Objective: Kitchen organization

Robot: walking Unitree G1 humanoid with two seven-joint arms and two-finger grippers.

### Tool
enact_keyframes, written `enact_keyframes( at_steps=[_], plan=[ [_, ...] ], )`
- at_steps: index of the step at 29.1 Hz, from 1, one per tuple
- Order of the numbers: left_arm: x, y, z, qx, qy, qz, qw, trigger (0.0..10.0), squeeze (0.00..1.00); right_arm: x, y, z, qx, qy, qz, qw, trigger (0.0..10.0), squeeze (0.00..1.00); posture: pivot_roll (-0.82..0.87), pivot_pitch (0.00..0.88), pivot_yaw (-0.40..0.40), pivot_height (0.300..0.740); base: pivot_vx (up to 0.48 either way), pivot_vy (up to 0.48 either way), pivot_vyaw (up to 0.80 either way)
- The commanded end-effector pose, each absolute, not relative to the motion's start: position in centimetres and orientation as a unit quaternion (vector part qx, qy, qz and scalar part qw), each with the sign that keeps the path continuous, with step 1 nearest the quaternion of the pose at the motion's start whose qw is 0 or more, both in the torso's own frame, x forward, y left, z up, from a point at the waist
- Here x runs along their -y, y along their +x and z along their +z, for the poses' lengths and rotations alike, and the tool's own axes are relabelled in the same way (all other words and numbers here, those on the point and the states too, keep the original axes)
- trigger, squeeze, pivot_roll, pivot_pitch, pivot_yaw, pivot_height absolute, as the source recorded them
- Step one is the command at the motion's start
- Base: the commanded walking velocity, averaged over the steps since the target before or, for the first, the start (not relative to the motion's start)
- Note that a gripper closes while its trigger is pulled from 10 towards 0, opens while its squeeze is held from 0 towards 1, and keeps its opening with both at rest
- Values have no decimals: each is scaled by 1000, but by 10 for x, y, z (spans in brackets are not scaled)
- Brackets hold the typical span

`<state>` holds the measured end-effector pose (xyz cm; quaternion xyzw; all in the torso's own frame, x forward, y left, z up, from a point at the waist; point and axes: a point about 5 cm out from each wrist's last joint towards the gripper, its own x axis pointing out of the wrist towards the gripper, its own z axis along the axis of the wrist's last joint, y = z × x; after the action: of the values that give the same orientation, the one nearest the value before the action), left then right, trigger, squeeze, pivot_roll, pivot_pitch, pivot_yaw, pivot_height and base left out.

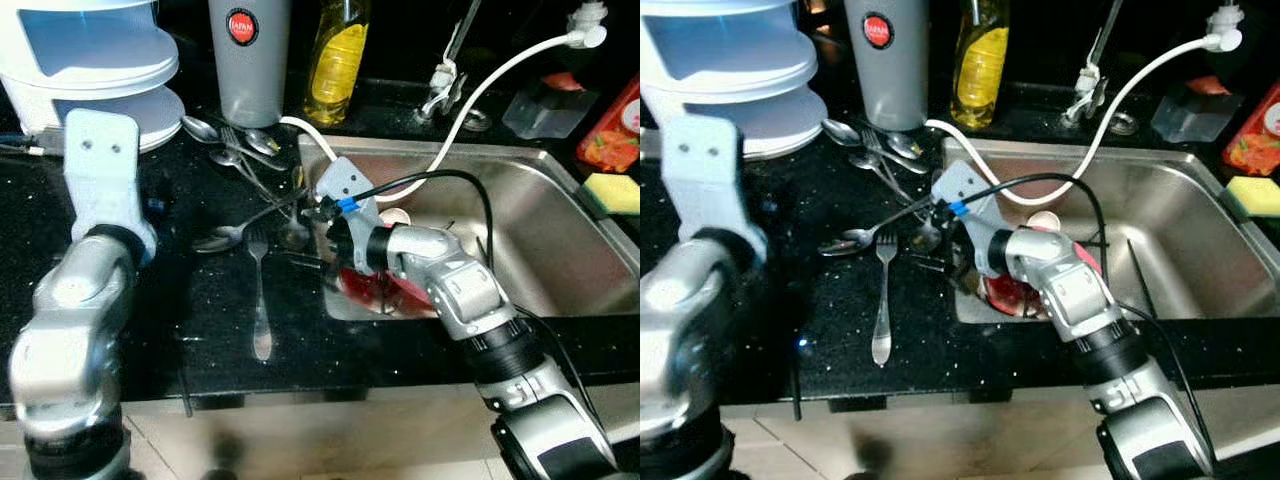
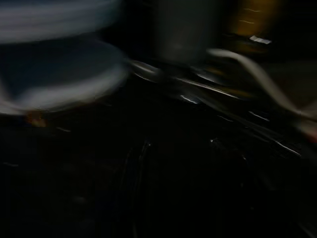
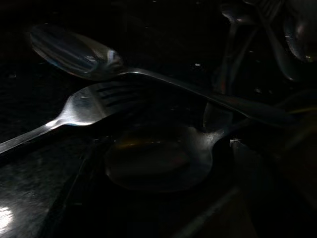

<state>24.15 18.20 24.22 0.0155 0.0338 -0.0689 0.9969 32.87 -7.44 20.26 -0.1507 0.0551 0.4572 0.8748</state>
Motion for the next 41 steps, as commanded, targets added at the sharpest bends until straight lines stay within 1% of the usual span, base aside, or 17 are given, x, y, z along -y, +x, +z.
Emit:
enact_keyframes(
  at_steps=[1, 3, 5, 13, 18, 25, 26, 27, 28, 29, 30, 32, 33, 34, 36, 39, 41],
  plan=[
    [-175, 225, 235, -60, -20, -140, 988, 10000, 0, 82, 332, 190, -84, -160, 433, 883, 0, 0, 205, 22, -83, 740, 0, 0, 0],
    [-171, 209, 230, -71, -51, -187, 979, 10000, 0, 82, 333, 190, -80, -156, 430, 886, 0, 0, 210, 21, -83, 740, 0, 0, 0],
    [-169, 204, 227, -75, -65, -198, 975, 10000, 0, 82, 334, 190, -77, -158, 429, 886, 0, 0, 210, 21, -83, 740, 0, 0, 0],
    [-172, 195, 215, -92, -108, -180, 973, 10000, 0, 79, 336, 192, -51, -165, 422, 890, 0, 0, 225, 15, -94, 740, 0, 0, 0],
    [-177, 189, 214, -106, -124, -181, 970, 10000, 0, 81, 341, 199, -27, -153, 406, 901, 0, 0, 230, 14, -96, 740, 0, 0, 0],
    [-179, 192, 216, -105, -121, -177, 971, 10000, 0, 99, 353, 220, 5, -150, 361, 921, 0, 0, 231, 14, -96, 740, 0, 0, 0],
    [-178, 193, 216, -103, -121, -178, 971, 10000, 0, 105, 357, 224, 8, -154, 345, 926, 9647, 0, 226, 11, -91, 740, 0, 0, 0],
    [-178, 193, 216, -103, -121, -178, 971, 10000, 0, 105, 357, 224, 8, -154, 345, 926, 9647, 0, 226, 11, -91, 740, 0, 0, 0],
    [-178, 194, 217, -101, -121, -180, 971, 10000, 0, 113, 361, 227, 10, -155, 321, 934, 10000, 0, 218, 9, -86, 740, 0, 0, 0],
    [-177, 195, 218, -100, -121, -183, 971, 10000, 0, 123, 366, 230, 12, -156, 293, 943, 10000, 0, 216, 8, -84, 740, 0, 0, 0],
    [-177, 195, 218, -100, -121, -183, 971, 10000, 0, 123, 366, 230, 12, -156, 293, 943, 10000, 0, 216, 8, -84, 740, 0, 0, 0],
    [-176, 196, 219, -99, -120, -187, 970, 10000, 0, 142, 375, 230, 8, -158, 233, 960, 10000, 0, 215, 8, -83, 740, 0, 0, 0],
    [-176, 197, 220, -99, -120, -189, 970, 10000, 0, 151, 379, 227, -1, -169, 201, 965, 10000, 0, 213, 9, -80, 740, 0, 0, 0],
    [-175, 198, 221, -99, -120, -191, 969, 10000, 0, 164, 382, 218, -18, -216, 156, 964, 10000, 0, 213, 9, -80, 740, 0, 0, 0],
    [-175, 198, 221, -99, -120, -191, 969, 10000, 0, 167, 383, 216, -21, -231, 146, 962, 10000, 0, 213, 9, -80, 740, 0, 0, 0],
    [-176, 199, 222, -97, -119, -190, 970, 10000, 0, 173, 382, 202, -58, -243, 139, 958, 10000, 0, 213, 9, -80, 740, 0, 0, 0],
    [-176, 199, 222, -98, -117, -189, 970, 10000, 0, 169, 379, 191, -85, -242, 175, 951, 10000, 0, 213, 9, -80, 740, 0, 0, 0]
  ],
)
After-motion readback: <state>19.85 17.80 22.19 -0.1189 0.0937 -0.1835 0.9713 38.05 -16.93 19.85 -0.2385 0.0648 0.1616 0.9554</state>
